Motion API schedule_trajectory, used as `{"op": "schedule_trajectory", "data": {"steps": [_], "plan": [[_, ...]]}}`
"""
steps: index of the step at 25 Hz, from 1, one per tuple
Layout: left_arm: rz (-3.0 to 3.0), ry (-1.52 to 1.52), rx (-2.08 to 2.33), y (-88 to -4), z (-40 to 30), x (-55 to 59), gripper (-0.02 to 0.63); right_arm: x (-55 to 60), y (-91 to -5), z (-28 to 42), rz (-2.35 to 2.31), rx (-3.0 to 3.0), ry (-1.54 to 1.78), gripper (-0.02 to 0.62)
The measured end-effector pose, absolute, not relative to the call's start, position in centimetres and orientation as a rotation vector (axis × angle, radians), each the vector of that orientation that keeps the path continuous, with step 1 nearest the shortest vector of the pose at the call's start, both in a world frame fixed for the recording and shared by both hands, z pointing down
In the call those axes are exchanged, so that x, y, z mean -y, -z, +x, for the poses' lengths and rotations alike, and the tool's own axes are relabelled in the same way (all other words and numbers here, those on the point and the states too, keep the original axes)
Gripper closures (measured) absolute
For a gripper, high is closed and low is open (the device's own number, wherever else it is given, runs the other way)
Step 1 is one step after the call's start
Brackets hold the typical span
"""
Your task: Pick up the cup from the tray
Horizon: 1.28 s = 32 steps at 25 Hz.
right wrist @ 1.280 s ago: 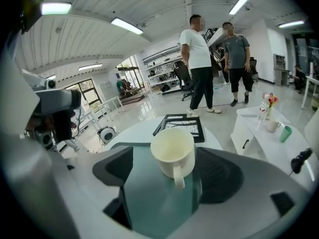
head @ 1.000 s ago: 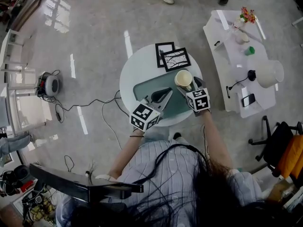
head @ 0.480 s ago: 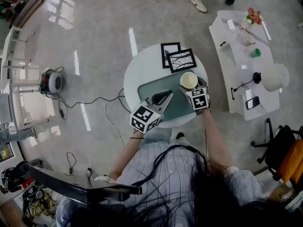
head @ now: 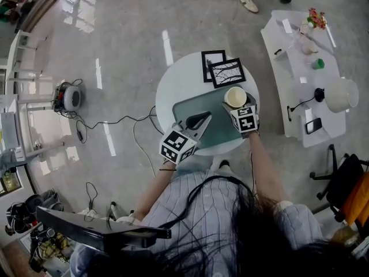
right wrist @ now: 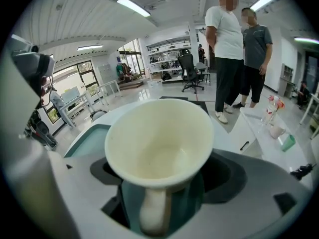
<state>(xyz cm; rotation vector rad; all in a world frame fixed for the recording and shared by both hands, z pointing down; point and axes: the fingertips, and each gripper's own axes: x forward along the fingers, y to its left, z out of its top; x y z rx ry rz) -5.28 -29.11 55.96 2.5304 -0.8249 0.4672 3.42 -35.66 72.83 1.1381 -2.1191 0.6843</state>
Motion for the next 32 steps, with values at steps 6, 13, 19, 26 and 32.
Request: {"op": "schedule_trajectory", "data": {"steps": [6,13,19,26,32], "plan": [[2.531,-0.469,0.83,-55.9,-5.5,29.0,0.592,35.4,-72.7,3.5,1.161,2.116,-0.701,0.186],[2.52,-0.468,0.864,-55.6,-6.5,28.6,0.592,33.8,-71.5,3.3,1.16,2.118,-0.713,0.186],[2.537,-0.456,0.856,-55.2,-5.7,28.1,0.592,32.9,-68.8,3.9,1.222,2.137,-0.739,0.186],[2.568,-0.451,0.818,-54.6,-4.1,26.0,0.592,30.8,-64.5,4.7,1.279,2.199,-0.778,0.186],[2.589,-0.444,0.809,-54.1,-3.1,24.0,0.592,28.4,-61.5,5.1,1.29,2.239,-0.755,0.186]]}}
